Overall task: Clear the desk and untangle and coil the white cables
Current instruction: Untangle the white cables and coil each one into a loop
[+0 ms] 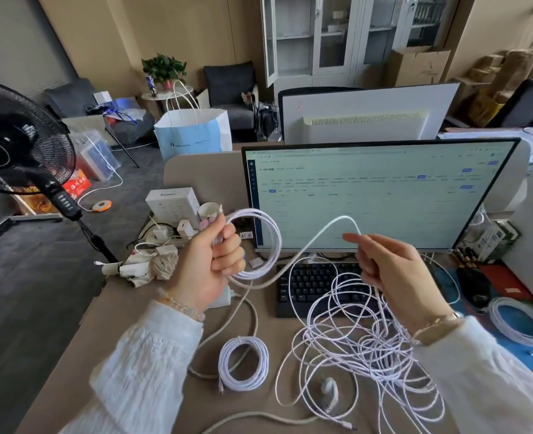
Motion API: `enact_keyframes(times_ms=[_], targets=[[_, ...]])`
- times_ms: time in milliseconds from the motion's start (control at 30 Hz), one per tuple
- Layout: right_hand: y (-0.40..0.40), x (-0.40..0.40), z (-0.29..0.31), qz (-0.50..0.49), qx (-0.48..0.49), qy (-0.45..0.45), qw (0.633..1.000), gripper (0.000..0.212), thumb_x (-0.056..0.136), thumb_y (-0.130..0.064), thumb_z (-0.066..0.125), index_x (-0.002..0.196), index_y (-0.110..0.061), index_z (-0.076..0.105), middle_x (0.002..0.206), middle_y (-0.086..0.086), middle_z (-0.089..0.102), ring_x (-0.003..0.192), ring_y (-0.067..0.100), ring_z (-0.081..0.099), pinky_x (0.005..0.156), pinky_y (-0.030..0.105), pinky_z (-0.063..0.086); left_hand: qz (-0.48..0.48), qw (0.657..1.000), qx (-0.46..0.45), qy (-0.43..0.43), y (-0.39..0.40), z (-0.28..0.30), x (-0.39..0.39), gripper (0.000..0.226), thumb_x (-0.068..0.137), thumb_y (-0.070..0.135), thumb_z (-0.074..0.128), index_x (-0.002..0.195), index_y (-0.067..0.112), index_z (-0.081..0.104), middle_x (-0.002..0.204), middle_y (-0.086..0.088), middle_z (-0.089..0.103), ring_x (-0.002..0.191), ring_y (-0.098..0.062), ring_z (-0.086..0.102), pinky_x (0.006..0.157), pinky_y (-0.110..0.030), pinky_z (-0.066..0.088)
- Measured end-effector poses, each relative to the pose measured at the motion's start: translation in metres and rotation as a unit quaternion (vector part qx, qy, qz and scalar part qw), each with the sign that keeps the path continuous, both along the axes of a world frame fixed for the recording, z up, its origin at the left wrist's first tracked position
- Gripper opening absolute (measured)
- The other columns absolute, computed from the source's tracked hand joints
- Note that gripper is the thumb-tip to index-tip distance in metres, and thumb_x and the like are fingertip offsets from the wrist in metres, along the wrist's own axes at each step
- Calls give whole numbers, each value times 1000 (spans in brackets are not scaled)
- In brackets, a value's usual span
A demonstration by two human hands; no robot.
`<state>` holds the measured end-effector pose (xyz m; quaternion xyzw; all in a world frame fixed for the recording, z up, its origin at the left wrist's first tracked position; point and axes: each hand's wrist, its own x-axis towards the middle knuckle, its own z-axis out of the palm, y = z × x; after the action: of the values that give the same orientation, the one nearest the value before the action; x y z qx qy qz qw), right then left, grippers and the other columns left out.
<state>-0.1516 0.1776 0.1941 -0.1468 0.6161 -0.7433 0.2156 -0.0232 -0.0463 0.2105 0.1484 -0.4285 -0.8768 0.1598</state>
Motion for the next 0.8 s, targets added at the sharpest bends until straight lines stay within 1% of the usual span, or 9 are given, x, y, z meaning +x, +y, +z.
enact_keyframes(times_ms=[67, 200, 333, 433, 533, 600, 700, 767, 800], targets=[[-8, 12, 7, 20, -8, 20, 1000, 17, 94, -5, 54, 102, -1, 69, 60, 2, 41, 50, 10, 33, 42, 18, 27, -21, 1000, -10, -5, 11, -3, -2, 40, 99, 33, 41, 63, 16, 44, 46, 8, 22, 34, -4, 21, 36, -18, 21], [-24, 42, 3, 57, 14, 104, 993, 9, 88, -9, 64, 84, -1, 62, 59, 6, 59, 46, 16, 49, 42, 23, 45, 0, 998, -65, -11, 35, -8, -10, 40, 103, 30, 37, 67, 12, 41, 48, 2, 30, 41, -11, 31, 44, -21, 35], [-44, 67, -7, 73, 15, 133, 988, 11, 86, -6, 68, 77, -2, 64, 58, 5, 64, 42, 11, 53, 43, 21, 44, 73, 984, -159, -36, 54, -27, -21, 41, 100, 38, 45, 69, 12, 53, 63, -6, 52, 60, -20, 49, 68, -33, 42], [-54, 75, -17, 77, 13, 120, 990, 18, 85, -7, 70, 68, -6, 64, 52, 2, 63, 39, 9, 53, 42, 19, 42, 91, 984, -135, -76, 65, -35, -26, 43, 91, 47, 56, 57, 21, 55, 69, -2, 58, 67, -22, 55, 78, -40, 43], [-52, 72, -19, 70, 35, 61, 995, 24, 83, -13, 73, 65, 2, 67, 54, 9, 64, 45, 15, 54, 46, 23, 43, 41, 995, -38, -78, 70, -36, -25, 47, 93, 46, 54, 55, 19, 47, 71, -5, 56, 65, -23, 57, 73, -37, 44], [-48, 69, -16, 73, 37, -6, 997, 31, 80, -20, 75, 68, 8, 68, 59, 20, 64, 47, 21, 55, 46, 25, 45, 17, 997, -15, -72, 72, -35, -22, 47, 90, 47, 53, 54, 18, 43, 70, -5, 57, 68, -23, 58, 74, -36, 45], [-43, 69, -11, 108, 3, -81, 991, 32, 78, -19, 73, 77, 13, 68, 68, 27, 66, 49, 26, 60, 48, 30, 53, 23, 997, 45, -51, 77, -29, -23, 48, 92, 45, 48, 55, 17, 37, 55, -2, 44, 55, -15, 51, 62, -27, 47], [-38, 70, -9, 124, -29, -107, 986, 27, 87, -12, 63, 86, 15, 67, 81, 30, 69, 66, 33, 68, 65, 38, 59, 59, 996, 56, -42, 75, -29, -25, 49, 99, 43, 42, 58, 18, 34, 49, 2, 34, 46, -12, 41, 49, -22, 44], [-34, 69, -10, 116, -35, -97, 988, 28, 92, -14, 58, 88, 12, 68, 87, 28, 70, 77, 36, 70, 74, 40, 59, 73, 996, 46, -38, 73, -28, -26, 49, 101, 43, 40, 58, 18, 34, 49, 3, 31, 45, -11, 37, 48, -21, 42]])
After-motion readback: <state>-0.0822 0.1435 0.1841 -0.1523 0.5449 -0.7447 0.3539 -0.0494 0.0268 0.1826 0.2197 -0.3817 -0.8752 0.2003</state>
